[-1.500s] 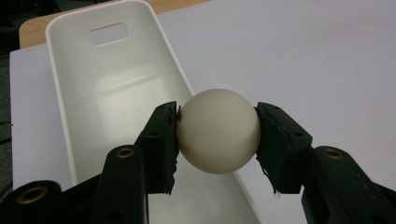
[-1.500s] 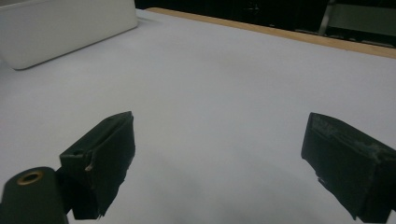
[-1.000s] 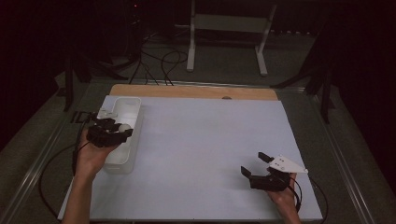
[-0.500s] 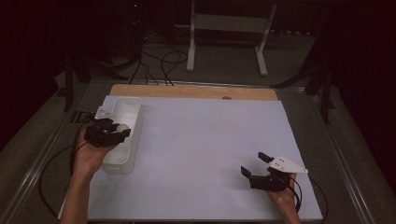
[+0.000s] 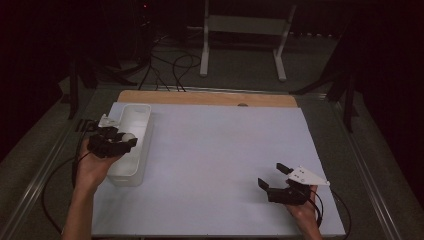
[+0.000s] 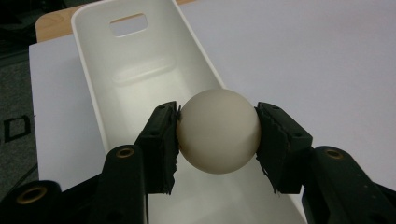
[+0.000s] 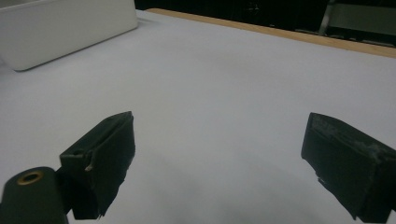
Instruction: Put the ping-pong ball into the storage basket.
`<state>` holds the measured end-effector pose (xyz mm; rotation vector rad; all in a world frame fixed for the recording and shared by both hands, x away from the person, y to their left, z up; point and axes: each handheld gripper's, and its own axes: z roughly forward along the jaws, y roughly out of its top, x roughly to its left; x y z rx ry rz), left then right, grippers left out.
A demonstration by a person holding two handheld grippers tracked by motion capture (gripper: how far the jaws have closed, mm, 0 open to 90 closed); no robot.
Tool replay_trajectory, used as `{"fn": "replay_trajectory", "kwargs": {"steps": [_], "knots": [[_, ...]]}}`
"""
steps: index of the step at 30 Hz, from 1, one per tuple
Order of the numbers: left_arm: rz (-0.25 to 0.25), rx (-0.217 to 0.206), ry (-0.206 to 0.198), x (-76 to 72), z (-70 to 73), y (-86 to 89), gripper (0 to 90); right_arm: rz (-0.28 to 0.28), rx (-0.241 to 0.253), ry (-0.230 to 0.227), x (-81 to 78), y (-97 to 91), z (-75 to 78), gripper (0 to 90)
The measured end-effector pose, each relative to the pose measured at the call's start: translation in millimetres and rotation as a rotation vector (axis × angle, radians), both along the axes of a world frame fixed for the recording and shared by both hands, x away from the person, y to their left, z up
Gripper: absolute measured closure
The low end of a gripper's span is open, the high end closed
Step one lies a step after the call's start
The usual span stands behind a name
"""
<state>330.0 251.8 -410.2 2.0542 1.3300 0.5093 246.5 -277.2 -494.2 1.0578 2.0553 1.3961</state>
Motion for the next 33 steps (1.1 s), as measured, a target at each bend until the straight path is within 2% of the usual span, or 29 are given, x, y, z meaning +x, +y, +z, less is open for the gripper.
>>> {"fn": "replay_trajectory", "kwargs": {"steps": [14, 30, 32, 33], "knots": [[0.033, 0.004, 0.003, -1.5, -0.3, 8.3, 50.9, -0.003, 0.009, 0.005, 0.0, -0.8, 0.2, 9.5], [0.021, 0.006, 0.010, -2.3, -3.5, 8.8, 50.8, -0.005, 0.008, 0.005, 0.0, -1.0, 0.1, 9.5], [0.038, 0.000, 0.003, -2.3, -3.8, 9.7, 48.9, -0.006, 0.010, 0.005, -0.1, -0.9, 0.2, 9.5], [0.041, -0.011, -0.001, -2.4, -3.8, 10.5, 43.0, -0.006, 0.009, 0.005, -0.1, -0.9, 0.3, 9.5]]}}
